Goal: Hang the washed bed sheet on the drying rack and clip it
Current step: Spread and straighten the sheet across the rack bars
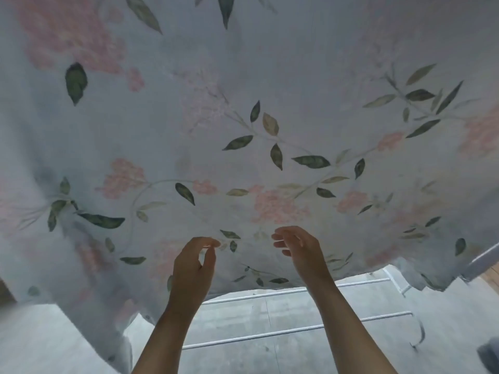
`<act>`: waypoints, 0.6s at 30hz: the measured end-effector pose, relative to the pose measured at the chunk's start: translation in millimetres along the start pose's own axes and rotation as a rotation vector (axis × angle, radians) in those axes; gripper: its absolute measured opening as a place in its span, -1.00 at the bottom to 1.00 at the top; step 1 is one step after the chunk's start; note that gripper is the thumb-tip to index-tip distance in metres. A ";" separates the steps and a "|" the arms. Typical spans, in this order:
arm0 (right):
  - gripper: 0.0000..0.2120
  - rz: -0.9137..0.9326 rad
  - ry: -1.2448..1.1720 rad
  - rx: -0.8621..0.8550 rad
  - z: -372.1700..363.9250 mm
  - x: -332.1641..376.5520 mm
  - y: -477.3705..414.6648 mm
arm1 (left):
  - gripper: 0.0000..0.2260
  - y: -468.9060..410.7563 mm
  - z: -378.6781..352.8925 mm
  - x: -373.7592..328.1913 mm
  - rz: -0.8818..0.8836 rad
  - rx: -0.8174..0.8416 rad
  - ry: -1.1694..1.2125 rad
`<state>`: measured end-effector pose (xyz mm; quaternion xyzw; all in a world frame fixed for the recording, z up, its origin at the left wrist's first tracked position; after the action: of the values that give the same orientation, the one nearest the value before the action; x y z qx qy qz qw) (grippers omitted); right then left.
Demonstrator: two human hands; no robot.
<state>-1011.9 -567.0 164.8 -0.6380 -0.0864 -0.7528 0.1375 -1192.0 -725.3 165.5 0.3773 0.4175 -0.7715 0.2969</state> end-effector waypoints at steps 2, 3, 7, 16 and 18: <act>-0.80 -0.013 -0.003 -0.029 15.3 -4.8 1.3 | -0.80 1.8 -11.0 0.7 0.005 0.003 0.030; -0.80 -0.022 -0.006 -0.041 24.4 -8.0 0.5 | -0.80 3.7 -19.3 -0.2 0.018 0.009 0.040; -0.78 -0.045 -0.044 -0.091 68.4 -18.8 -6.2 | -0.73 15.4 -64.4 -29.9 -0.020 0.111 0.073; -0.78 0.050 -0.083 -0.070 198.8 -14.2 -64.6 | -0.78 35.8 -184.3 -139.6 -0.134 0.086 0.140; -0.77 0.066 -0.107 -0.067 237.8 -12.1 -78.3 | -0.77 51.7 -221.1 -169.2 -0.142 0.104 0.145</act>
<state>-812.2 -419.1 197.2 -0.6840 -0.0473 -0.7152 0.1358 -986.9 -533.7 203.1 0.4168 0.4228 -0.7818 0.1905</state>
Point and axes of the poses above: each hand's wrist, its own y-axis away from the middle knuckle, its own z-axis out of the back of the hand, x = y × z, the point moved 9 cm from there along -y, towards the middle knuckle, and after that the axes turned 11 degrees about -x, right-handed, at the moved point
